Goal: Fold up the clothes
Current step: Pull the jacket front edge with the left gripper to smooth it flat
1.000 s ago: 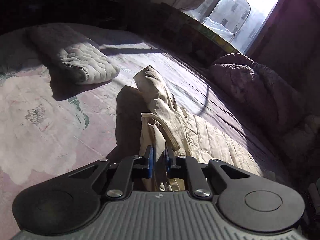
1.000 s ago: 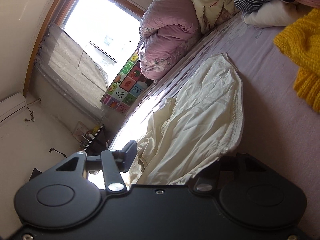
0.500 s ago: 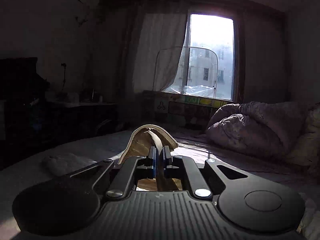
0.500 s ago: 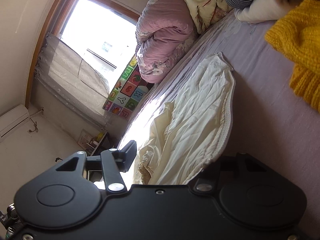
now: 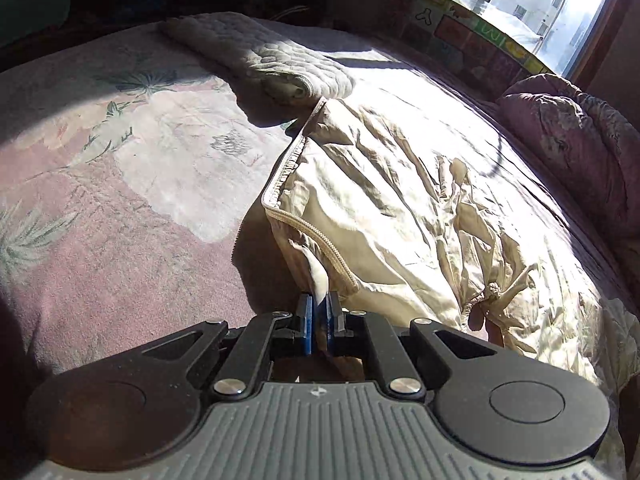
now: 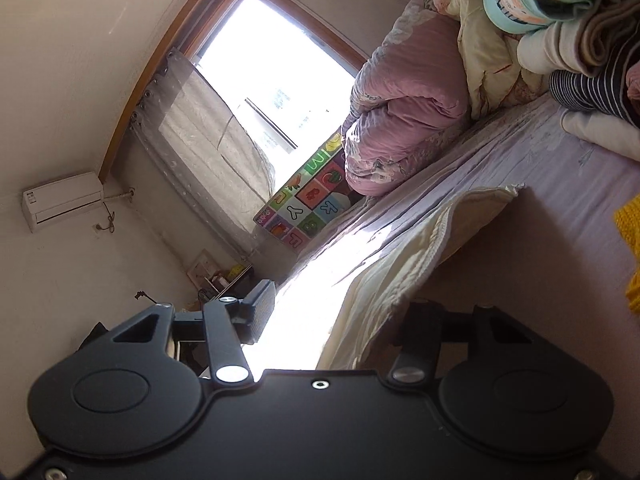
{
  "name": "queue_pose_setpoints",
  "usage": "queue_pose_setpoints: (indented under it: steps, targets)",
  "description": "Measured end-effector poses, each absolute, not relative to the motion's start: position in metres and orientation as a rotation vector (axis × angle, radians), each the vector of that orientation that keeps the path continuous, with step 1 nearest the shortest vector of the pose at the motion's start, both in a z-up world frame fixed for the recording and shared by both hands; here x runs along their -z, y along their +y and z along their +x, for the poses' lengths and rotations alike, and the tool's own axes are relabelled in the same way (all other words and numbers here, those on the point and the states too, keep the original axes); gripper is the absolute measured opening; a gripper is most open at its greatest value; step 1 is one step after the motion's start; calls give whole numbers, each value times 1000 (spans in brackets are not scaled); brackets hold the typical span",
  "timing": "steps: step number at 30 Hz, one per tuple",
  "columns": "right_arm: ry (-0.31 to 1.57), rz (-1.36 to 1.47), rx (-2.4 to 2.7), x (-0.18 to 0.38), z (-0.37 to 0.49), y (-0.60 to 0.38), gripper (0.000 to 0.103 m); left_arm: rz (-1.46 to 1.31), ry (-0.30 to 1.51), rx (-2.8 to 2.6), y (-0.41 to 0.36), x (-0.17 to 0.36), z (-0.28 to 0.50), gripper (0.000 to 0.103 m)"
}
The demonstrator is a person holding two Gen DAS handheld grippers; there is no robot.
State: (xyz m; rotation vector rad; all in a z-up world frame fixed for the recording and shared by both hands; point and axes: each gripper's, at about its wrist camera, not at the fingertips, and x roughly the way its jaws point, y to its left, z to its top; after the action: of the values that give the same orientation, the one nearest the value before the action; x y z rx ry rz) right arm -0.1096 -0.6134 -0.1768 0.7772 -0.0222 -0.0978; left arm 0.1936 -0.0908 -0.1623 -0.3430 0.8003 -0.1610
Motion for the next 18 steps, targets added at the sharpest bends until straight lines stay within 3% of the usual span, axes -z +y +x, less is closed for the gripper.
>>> queue_pose_setpoints:
  steps: [1,5,7,10,11,12,15,18]
  targets:
    - [-19,781,96,177,-110,-615,56,-360,792,155,-89,163,195,12]
    - [21,834,119,190,-106,-621,56,-465,798,167,-85,170,196,56]
    - [39,851,131,194,-103,-623,56,-515,779,143,-84,169,194,61]
    - [41,853,139,195,-103,-624,56,-371,778,42,-99,166,199,57]
    - [42,855,142,195,-103,-625,56,-329,772,26,-103,168,201,27]
    - [42,856,148,195,-104,-626,56,-306,770,31,-107,169,203,14]
    - [43,866,164,197,-105,-629,56,-180,622,136,-133,147,193,9]
    - [46,881,177,201,-105,-632,56,191,345,324,-205,104,156,8]
